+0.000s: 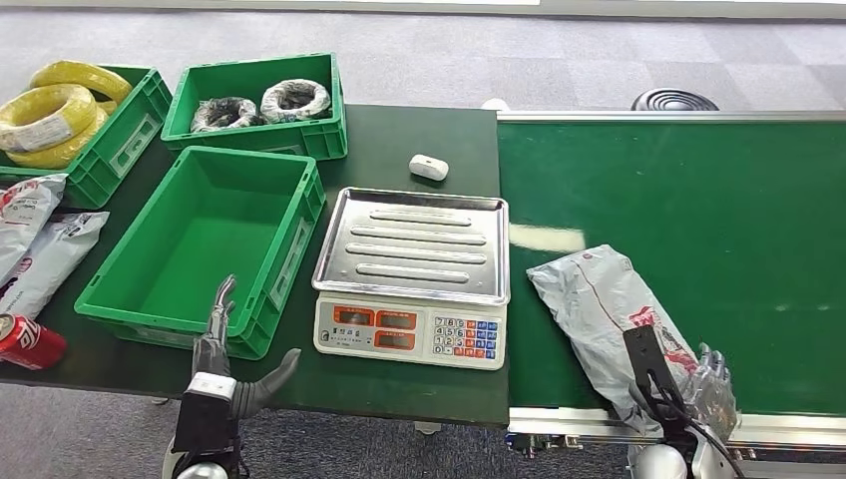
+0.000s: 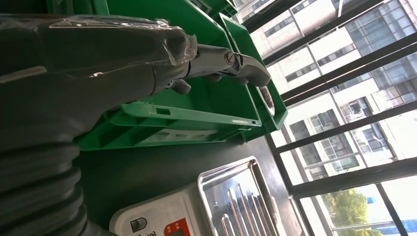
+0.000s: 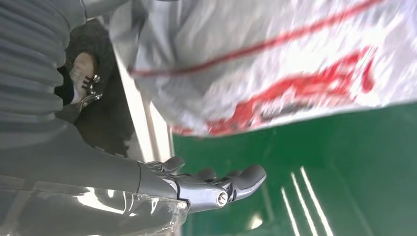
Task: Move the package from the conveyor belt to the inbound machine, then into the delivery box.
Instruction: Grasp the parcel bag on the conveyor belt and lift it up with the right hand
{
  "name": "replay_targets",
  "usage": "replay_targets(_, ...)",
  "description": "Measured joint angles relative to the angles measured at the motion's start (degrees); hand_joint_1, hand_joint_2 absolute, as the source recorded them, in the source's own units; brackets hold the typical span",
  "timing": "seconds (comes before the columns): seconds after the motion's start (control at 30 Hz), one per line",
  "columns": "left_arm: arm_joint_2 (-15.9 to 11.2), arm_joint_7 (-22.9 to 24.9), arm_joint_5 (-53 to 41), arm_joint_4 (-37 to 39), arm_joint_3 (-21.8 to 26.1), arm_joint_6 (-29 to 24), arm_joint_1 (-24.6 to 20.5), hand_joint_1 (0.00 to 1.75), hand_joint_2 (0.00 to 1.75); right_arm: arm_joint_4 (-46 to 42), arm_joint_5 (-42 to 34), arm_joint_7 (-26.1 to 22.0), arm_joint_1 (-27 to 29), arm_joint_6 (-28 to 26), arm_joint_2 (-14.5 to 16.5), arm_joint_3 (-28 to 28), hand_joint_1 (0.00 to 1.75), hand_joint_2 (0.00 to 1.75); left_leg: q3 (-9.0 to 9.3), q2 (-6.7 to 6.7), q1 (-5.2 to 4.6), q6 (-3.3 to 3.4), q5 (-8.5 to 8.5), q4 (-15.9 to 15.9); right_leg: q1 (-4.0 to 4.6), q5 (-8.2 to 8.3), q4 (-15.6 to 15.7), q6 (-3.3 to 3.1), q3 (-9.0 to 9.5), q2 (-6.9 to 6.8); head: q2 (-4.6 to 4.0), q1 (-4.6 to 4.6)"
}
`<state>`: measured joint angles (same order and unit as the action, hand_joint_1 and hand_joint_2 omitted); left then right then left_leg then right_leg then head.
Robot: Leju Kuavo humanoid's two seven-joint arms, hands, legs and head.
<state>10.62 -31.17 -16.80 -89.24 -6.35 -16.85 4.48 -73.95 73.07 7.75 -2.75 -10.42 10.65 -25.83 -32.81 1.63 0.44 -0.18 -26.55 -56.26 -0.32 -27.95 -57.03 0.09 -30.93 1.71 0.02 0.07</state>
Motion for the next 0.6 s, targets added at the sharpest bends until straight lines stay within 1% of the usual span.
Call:
replay_targets(0.23,-0.1,0.0,0.2,0.3,-0.1,-0.4,-0.4,0.0,1.75,2.3,-0.1,0.9,-0.5,-0.7,0.1,4.7,0.0,1.75,-0.03,0.0,0.0,0.0,0.0,0.0,0.0,-0.01,0.0,0.0,-0.02,0.0,0.0,0.0)
replay_targets(0.37,-0.2,0.0,0.4,0.4,-0.1,-0.5,-0.5,0.0,1.75,4.0,-1.8,0.1,-1.2,0.8,0.1,6.4,0.0,1.75,-0.04,0.0,0.0,0.0,0.0,0.0,0.0,-0.01,0.0,0.0,-0.03,0.0,0.0,0.01)
replay_targets(0.47,-0.3,0.0,0.5,0.8,-0.4,-0.5,-0.8,0.0,1.75,7.2,-3.1,-0.8,-1.9,1.4,0.1,7.8,0.0,1.75,-0.04,0.0,0.0,0.0,0.0,0.0,0.0,0.0,0.0,0.0,-0.02,0.0,0.0,0.01)
replay_targets(0.6,-0.3,0.0,0.5,1.4,-0.9,-0.5,-1.4,0.0,1.75,12.6,-3.6,-0.9,-3.6,0.6,0.0,9.2,0.0,1.75,-0.02,-0.01,0.01,0.0,0.0,0.0,0.01,0.01,0.0,-0.01,-0.02,0.02,0.0,0.0)
